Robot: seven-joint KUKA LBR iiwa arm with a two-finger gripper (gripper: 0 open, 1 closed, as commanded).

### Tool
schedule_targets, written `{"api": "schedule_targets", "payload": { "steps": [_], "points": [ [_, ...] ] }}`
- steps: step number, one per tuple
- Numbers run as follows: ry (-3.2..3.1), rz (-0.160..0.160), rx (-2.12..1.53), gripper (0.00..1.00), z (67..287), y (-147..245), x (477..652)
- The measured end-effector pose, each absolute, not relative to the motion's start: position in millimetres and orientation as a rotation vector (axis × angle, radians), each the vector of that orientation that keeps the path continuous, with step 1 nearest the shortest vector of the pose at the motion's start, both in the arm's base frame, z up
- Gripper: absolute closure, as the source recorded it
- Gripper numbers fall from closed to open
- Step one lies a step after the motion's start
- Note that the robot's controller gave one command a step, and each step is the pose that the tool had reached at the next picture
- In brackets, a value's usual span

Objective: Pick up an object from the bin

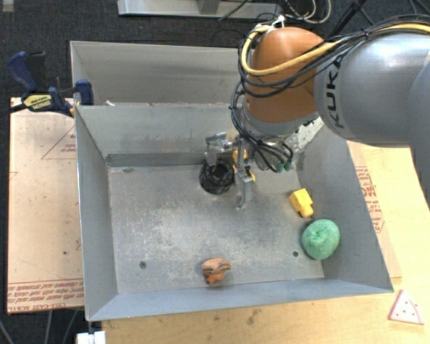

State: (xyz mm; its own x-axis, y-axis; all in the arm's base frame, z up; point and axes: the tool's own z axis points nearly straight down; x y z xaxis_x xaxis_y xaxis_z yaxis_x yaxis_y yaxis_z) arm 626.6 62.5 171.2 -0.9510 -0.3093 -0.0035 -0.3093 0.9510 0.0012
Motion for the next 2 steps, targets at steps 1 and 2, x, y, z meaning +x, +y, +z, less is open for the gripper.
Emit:
{"api": "schedule_targets", "payload": {
  "steps": [1,2],
  "points": [
    [3.083,0.0,-0.573,0.0,143,56,641.7],
    [3.075,0.002,-0.631,1.0,122,36,642.1]
  ]
}}
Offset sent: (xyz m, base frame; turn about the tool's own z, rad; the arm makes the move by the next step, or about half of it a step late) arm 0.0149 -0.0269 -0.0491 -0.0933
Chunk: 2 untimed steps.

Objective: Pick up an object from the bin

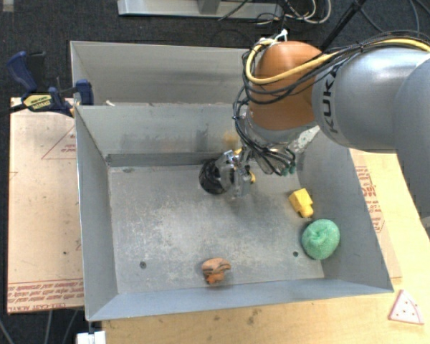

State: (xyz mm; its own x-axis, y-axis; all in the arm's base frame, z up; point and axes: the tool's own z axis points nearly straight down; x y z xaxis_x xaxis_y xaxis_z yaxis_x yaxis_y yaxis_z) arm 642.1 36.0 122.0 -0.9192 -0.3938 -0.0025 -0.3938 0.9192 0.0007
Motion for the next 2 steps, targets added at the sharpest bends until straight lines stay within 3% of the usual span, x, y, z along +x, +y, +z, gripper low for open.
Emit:
{"api": "schedule_targets", "payload": {
  "steps": [1,2],
  "points": [
    [3.075,0.002,-0.631,0.0,122.0,36.0,642.1],
    [3.075,0.003,-0.631,0.0,122.0,36.0,642.1]
  ]
}}
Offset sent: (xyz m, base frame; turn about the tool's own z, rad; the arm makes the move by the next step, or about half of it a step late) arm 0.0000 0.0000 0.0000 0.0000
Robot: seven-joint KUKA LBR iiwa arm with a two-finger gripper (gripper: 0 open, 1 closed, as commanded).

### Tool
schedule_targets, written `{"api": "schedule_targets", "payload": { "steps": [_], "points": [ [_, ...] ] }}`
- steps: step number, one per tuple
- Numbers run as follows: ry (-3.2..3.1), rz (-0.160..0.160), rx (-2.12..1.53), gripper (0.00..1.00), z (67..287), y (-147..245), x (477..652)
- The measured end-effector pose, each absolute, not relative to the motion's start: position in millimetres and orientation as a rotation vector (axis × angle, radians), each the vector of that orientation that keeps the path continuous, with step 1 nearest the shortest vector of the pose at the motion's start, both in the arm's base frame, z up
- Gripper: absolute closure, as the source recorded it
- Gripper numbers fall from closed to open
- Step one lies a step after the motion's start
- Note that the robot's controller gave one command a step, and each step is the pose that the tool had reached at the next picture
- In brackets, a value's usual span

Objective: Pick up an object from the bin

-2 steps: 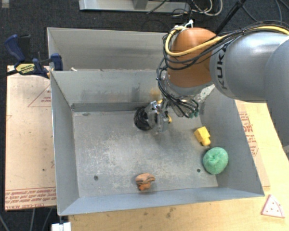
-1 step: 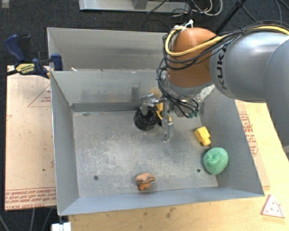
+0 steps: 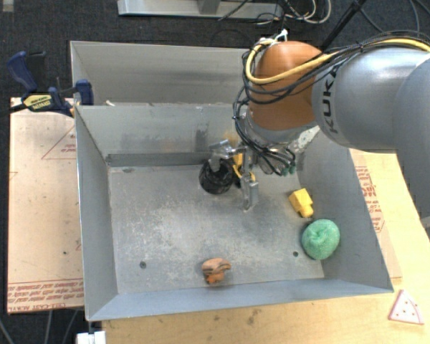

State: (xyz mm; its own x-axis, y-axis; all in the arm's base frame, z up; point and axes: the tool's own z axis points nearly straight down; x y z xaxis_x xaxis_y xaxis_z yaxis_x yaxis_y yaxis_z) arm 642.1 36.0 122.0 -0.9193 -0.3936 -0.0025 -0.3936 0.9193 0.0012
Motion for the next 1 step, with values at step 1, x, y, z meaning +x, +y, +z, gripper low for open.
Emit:
{"api": "schedule_targets", "payload": {
  "steps": [1],
  "points": [
    [3.074,0.003,-0.629,1.0,97.4,38.3,654.2]
  ]
}}
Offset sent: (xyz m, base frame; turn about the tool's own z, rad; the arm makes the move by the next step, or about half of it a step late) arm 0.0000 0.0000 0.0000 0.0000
